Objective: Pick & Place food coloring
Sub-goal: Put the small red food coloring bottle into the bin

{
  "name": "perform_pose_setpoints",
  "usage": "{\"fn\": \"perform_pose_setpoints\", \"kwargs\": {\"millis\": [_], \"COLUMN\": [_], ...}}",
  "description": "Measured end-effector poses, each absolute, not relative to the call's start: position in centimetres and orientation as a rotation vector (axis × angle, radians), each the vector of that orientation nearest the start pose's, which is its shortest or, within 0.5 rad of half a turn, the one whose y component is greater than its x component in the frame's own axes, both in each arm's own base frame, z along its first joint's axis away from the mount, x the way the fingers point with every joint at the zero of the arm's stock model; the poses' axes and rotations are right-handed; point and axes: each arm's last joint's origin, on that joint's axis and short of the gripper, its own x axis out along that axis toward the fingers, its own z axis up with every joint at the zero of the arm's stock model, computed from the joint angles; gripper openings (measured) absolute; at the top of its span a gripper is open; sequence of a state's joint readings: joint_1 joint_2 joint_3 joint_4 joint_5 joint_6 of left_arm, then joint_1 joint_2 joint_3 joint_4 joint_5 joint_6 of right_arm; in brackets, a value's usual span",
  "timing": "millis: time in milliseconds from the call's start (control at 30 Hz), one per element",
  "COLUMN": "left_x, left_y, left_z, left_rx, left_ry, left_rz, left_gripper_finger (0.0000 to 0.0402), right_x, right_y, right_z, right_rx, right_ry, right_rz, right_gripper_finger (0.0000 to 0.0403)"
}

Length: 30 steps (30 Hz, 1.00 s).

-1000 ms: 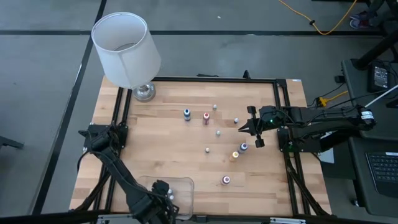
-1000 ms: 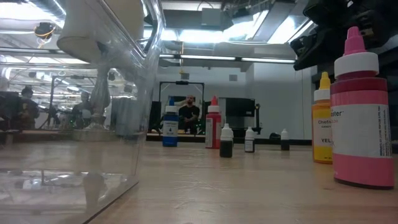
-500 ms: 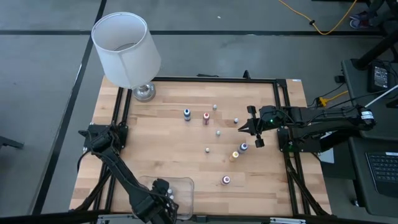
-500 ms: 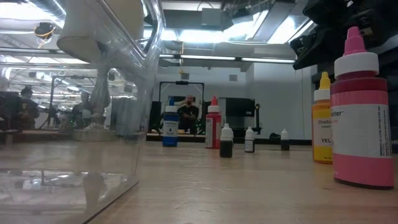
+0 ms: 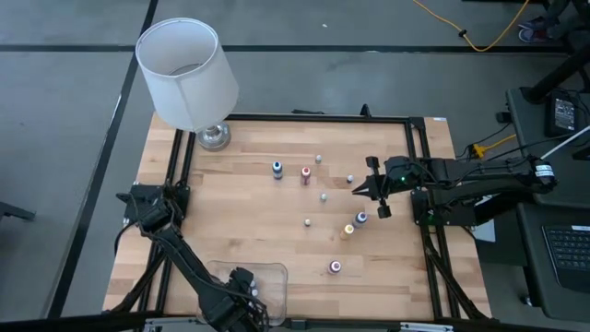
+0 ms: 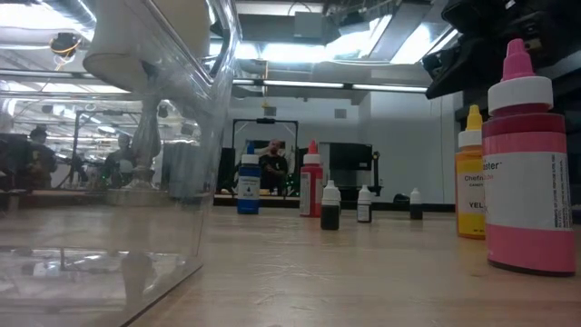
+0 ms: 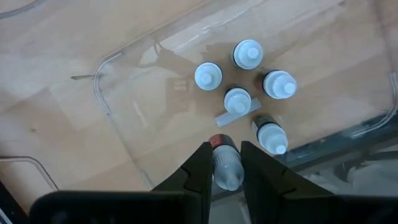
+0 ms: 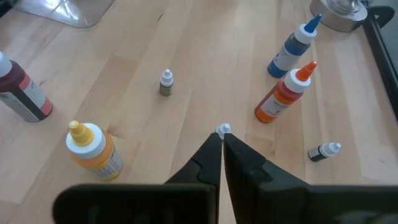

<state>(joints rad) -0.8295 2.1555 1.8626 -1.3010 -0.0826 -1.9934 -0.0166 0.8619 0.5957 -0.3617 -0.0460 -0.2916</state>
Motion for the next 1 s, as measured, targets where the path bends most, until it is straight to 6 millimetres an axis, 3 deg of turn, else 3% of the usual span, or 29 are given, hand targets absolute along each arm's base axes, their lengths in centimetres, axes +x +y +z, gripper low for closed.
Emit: {"fn": "perform_pose_setpoints", "kwargs": {"millis": [1000], "left_x": [29.2], "left_y": [-31.5], "left_z": [18.2], "left_rx": [-0.842], "left_ry": [1.312], "left_rz": [0.91], "left_gripper_finger": [0.0066], "right_x": [17.9], "right_y": [-0.2], "right_z": [24.1], "right_rx": [-0.262], "right_ry": [0.613], "right_rz": [0.118], "right_gripper_finger": [0.0023]}}
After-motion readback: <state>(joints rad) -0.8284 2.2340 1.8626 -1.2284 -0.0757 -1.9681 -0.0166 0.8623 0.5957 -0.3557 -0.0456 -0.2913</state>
